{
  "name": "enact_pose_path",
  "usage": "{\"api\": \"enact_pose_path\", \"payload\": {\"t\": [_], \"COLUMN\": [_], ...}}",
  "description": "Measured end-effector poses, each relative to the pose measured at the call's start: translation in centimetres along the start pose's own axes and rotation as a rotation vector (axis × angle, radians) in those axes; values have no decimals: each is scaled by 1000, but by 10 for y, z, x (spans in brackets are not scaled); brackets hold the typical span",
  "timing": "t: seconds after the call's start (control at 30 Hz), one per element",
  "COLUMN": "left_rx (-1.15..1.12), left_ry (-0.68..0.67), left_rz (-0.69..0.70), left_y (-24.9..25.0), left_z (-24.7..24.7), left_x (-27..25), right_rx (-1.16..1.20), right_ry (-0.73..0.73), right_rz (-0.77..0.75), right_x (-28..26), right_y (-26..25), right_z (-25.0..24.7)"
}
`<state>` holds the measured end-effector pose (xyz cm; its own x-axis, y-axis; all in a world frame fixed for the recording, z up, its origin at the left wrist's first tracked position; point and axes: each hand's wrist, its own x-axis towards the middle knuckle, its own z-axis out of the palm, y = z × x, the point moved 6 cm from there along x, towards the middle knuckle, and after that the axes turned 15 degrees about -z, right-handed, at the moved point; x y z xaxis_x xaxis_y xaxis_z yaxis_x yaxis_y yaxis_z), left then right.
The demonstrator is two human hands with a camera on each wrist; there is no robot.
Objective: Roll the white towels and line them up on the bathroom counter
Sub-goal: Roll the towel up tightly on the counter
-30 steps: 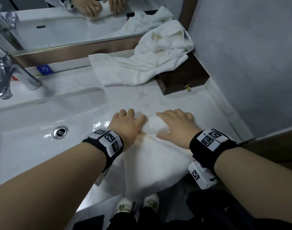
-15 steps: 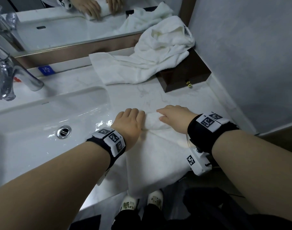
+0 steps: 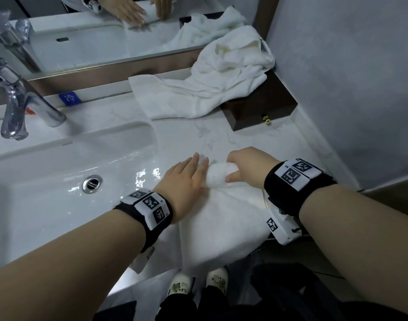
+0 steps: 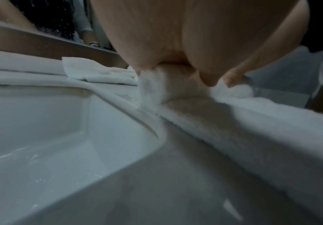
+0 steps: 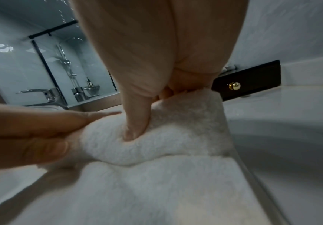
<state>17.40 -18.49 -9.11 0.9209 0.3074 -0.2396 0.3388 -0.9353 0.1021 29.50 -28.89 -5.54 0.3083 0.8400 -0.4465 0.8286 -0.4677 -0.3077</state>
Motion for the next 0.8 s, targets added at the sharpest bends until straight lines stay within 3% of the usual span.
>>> {"api": "enact_pose_path", "payload": {"t": [0.2,0.47,0.8], "left_rx": [-334,-480,-294], "left_ry": [-49,-315,-450], "left_rz": [23,-170,-225], "left_y": [-13,-24,-25], "left_z": [-15,-20,-18], "left_x": [3,18,22], "right_rx": [-89,-134,-63], "right_ry": [6,108,195], "right_rz": [-2,-26,-78], "right_x": [-2,-3,-3], "right_y": [-8,-9,-5], "right_z": [4,10,12]}}
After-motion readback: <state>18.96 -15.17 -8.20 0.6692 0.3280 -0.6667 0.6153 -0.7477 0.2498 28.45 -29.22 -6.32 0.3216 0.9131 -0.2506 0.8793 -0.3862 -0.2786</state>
